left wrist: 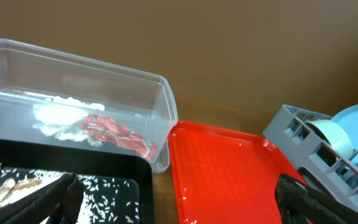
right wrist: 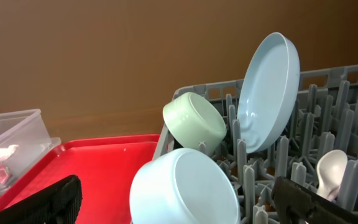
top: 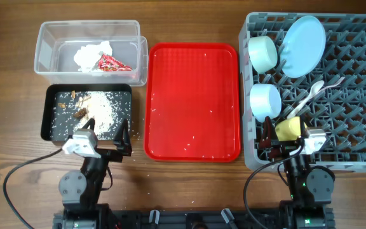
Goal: Sort waste into correct bins and load items into the dishwasher rack
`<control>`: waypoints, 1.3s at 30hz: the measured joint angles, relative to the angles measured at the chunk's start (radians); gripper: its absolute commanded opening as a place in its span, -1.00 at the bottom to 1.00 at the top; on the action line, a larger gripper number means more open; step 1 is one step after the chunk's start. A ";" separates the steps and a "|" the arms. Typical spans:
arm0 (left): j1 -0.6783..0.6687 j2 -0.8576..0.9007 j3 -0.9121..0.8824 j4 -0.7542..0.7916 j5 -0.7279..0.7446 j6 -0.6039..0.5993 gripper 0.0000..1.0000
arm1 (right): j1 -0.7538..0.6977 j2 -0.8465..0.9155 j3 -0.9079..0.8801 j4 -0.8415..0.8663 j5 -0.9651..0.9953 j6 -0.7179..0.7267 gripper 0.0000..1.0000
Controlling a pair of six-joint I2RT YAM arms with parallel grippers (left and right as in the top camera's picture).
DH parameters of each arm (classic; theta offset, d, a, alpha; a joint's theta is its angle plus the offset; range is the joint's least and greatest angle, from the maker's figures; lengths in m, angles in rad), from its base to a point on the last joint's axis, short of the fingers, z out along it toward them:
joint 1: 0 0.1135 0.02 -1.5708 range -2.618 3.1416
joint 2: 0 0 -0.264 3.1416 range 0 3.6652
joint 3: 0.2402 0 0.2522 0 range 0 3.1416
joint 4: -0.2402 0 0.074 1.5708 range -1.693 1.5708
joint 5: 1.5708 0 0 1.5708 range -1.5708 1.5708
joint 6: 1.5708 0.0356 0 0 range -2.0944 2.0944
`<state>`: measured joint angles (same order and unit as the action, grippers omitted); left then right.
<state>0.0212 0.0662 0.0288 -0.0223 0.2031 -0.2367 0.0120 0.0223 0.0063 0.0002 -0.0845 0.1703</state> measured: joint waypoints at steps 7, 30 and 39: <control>0.000 -0.048 -0.014 -0.038 -0.012 0.000 1.00 | 0.000 0.000 0.000 0.000 0.000 0.000 0.99; 0.000 -0.051 -0.014 -0.038 -0.015 0.000 1.00 | 0.000 0.000 0.000 0.000 0.000 0.000 1.00; 0.000 -0.051 -0.014 -0.038 -0.015 0.000 1.00 | 0.000 0.000 0.000 0.000 0.000 0.000 1.00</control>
<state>0.0212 0.0147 0.0147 -0.0601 0.1879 -0.2367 0.0116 0.0223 0.0063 0.0002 -0.0849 0.1707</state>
